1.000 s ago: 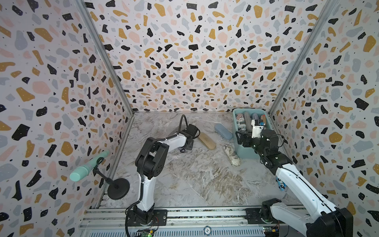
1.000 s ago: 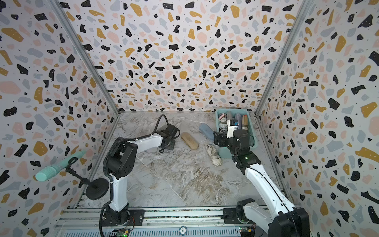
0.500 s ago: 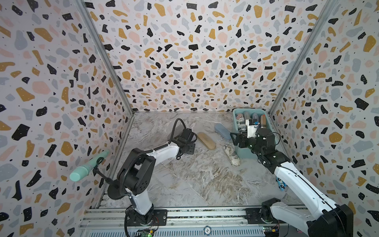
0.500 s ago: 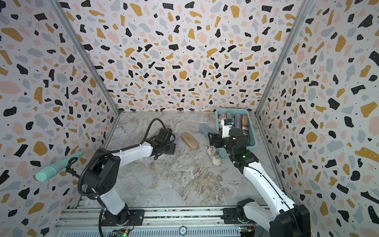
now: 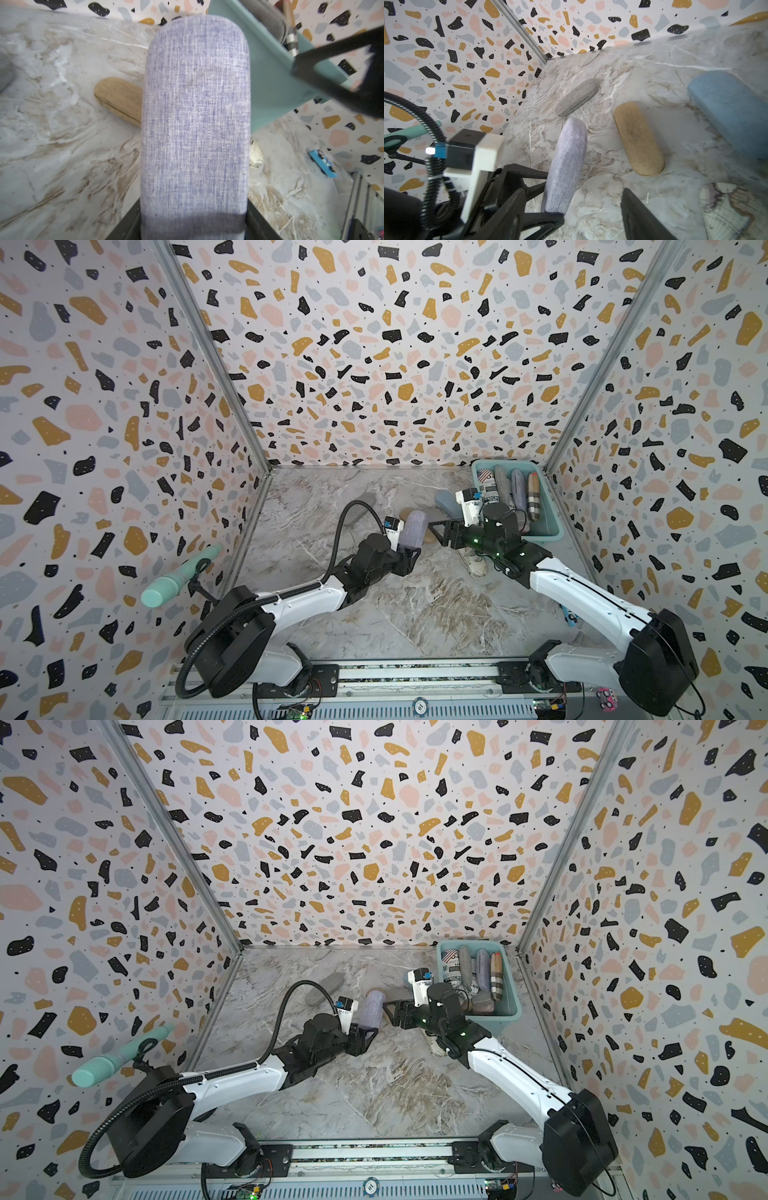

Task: Put the glasses cases into the storage boxes
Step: Pick up the glasses case at the center of the board.

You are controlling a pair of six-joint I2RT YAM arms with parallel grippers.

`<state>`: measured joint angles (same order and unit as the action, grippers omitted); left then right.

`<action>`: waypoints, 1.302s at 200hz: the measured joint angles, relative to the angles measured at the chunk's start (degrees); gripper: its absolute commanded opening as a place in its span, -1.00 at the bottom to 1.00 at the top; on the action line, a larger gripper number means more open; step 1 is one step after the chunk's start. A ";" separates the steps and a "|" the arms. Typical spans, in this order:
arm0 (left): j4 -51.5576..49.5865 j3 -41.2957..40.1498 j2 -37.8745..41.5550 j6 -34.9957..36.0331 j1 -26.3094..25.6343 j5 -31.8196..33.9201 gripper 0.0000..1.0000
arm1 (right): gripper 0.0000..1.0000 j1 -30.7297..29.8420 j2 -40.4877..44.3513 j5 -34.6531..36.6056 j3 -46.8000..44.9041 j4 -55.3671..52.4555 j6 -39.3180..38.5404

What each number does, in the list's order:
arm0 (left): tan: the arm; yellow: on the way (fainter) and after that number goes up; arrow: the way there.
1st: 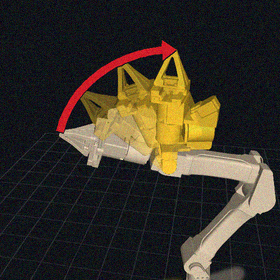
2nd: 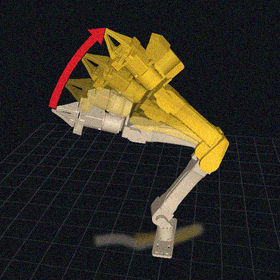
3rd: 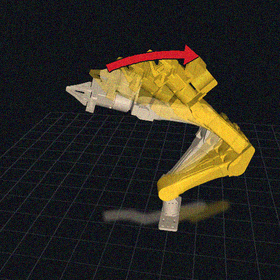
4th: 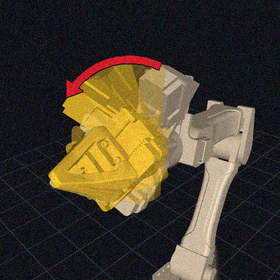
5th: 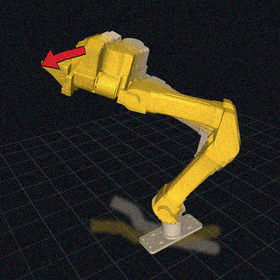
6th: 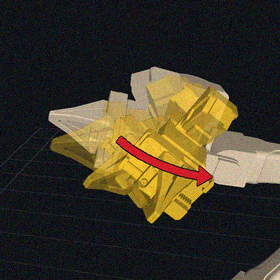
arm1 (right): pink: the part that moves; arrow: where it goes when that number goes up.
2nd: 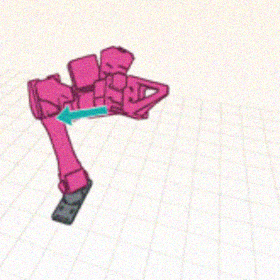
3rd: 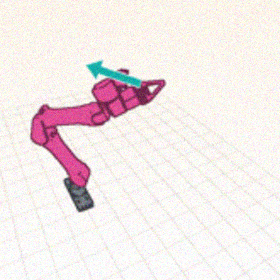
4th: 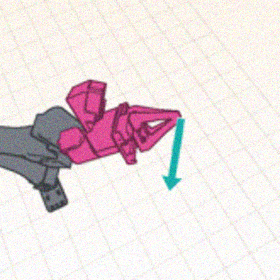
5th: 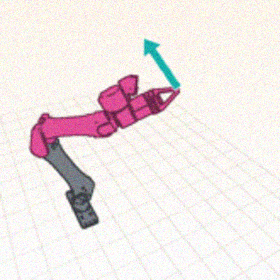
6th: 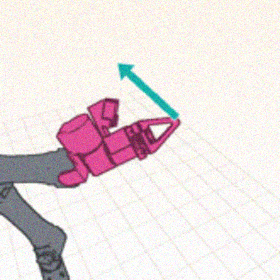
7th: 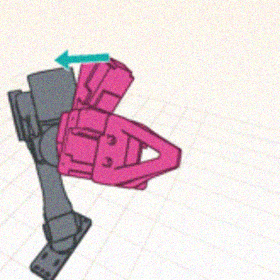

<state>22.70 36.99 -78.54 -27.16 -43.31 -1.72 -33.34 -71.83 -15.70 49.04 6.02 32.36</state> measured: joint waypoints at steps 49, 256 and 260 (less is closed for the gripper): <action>3.76 -0.02 0.15 -2.27 -1.11 -0.90 0.22 | 0.41 -1.31 -4.70 -3.82 0.00 5.22 3.67; 4.39 -2.16 4.37 -0.74 -1.84 -3.26 0.99 | -0.49 -1.90 -9.20 -1.77 5.09 6.38 3.23; 4.13 -2.40 4.81 -0.72 -1.84 -3.08 0.99 | -0.49 -1.73 -9.16 -1.51 5.29 6.19 3.06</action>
<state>26.83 34.59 -73.73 -27.88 -45.15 -4.80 -35.07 -80.99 -17.21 54.33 12.21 35.42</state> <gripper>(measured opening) 0.993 0.298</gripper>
